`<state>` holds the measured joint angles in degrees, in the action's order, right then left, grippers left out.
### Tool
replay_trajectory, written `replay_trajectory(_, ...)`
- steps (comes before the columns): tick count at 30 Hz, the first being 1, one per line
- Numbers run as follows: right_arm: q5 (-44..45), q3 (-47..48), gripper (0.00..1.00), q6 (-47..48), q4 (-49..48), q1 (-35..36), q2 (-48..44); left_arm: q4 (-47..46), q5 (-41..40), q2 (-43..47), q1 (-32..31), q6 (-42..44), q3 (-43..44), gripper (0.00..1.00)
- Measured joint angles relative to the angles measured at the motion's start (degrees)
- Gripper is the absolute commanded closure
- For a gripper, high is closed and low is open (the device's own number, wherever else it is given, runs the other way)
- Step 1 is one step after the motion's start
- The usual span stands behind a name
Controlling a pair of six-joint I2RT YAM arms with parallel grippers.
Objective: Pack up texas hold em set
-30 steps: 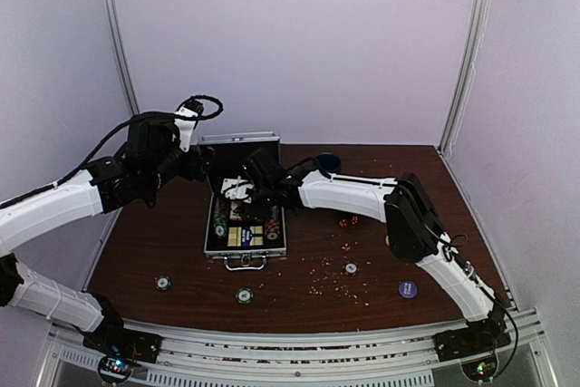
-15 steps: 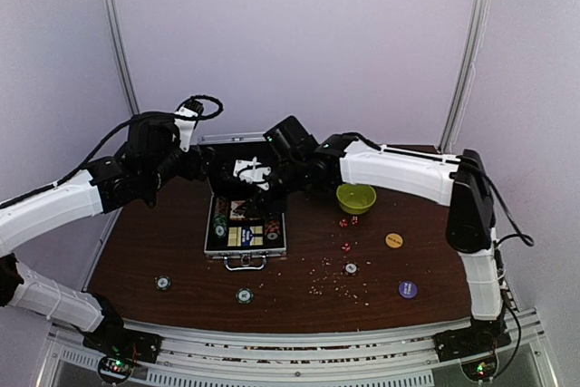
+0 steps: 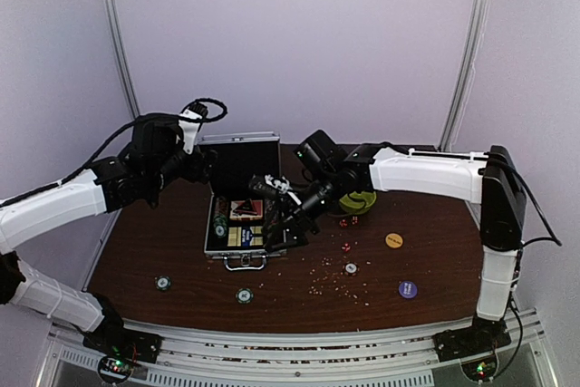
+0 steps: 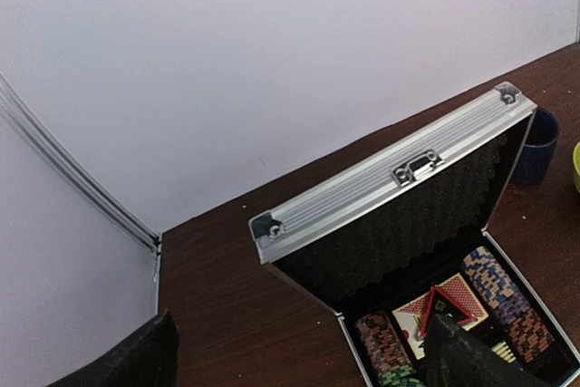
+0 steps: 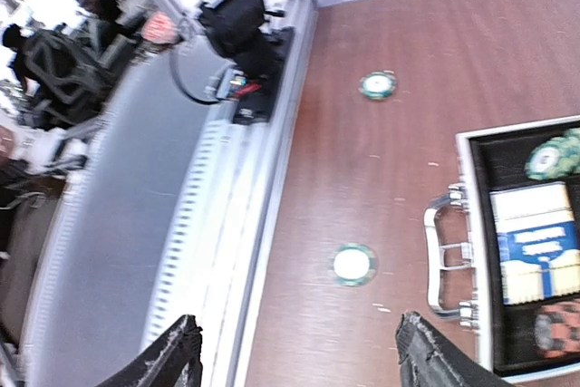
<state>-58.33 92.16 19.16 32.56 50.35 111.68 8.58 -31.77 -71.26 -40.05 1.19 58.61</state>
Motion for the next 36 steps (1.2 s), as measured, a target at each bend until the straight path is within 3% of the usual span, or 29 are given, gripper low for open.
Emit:
replay_trajectory(5,-6.88,-1.44,0.27,-3.93,-1.75,-0.94,-1.73,0.00,5.29,-1.05,0.00,0.85,0.00,0.12)
replay_trajectory(11,-8.28,-2.58,0.39,-4.39,-1.77,-4.50,-4.61,0.22,13.40,-3.48,-0.42,2.38,0.04,0.21)
replay_trajectory(16,0.94,-9.97,0.39,-2.73,-0.79,-9.35,-11.02,3.08,16.26,-7.61,-6.86,5.25,2.25,0.29)
replay_trajectory(20,7.80,-21.49,0.41,-4.02,-4.04,-18.29,-19.45,5.35,19.45,-11.30,-13.03,6.27,3.21,0.36)
replay_trajectory(24,17.35,-27.93,0.41,-1.64,-5.51,-23.41,-25.31,8.22,21.42,-15.69,-15.50,6.40,3.23,0.40)
replay_trajectory(28,25.09,-33.51,0.43,1.70,-6.58,-23.34,-28.87,11.13,22.84,-20.20,-17.25,6.69,3.34,0.39)
replay_trajectory(36,36.81,-37.27,0.46,3.50,-7.63,-25.03,-26.82,13.46,29.68,-22.64,-18.14,5.77,3.89,0.32)
